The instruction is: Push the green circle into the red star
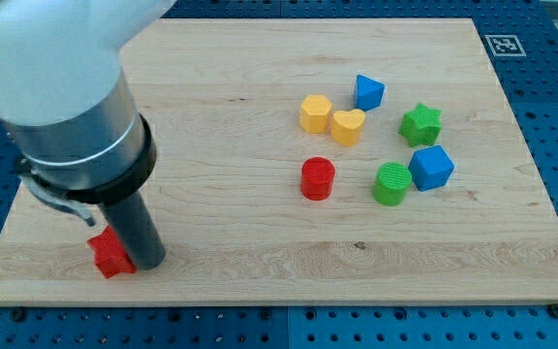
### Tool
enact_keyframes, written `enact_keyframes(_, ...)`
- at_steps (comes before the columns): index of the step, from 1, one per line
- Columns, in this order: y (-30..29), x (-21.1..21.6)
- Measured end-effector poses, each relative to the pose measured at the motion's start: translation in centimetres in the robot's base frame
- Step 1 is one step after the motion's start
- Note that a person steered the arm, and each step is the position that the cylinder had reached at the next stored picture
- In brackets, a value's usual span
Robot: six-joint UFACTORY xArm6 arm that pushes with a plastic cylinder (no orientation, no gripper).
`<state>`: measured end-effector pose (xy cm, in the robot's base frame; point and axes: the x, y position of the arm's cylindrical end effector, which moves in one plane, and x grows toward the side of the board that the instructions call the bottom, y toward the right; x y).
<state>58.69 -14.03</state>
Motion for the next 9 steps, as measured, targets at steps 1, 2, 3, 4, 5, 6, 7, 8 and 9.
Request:
enact_keyframes(1, -0.8, 0.1)
enact_keyframes(2, 1.5, 0.1)
enact_keyframes(3, 8.9, 0.1)
enact_keyframes(4, 16.7, -0.3)
enact_keyframes(5, 24.5, -2.2)
enact_keyframes(6, 30.6, -3.9)
enact_keyframes(7, 32.5, -5.6)
enact_keyframes(8, 32.6, -8.6)
enact_keyframes(9, 31.3, -9.7)
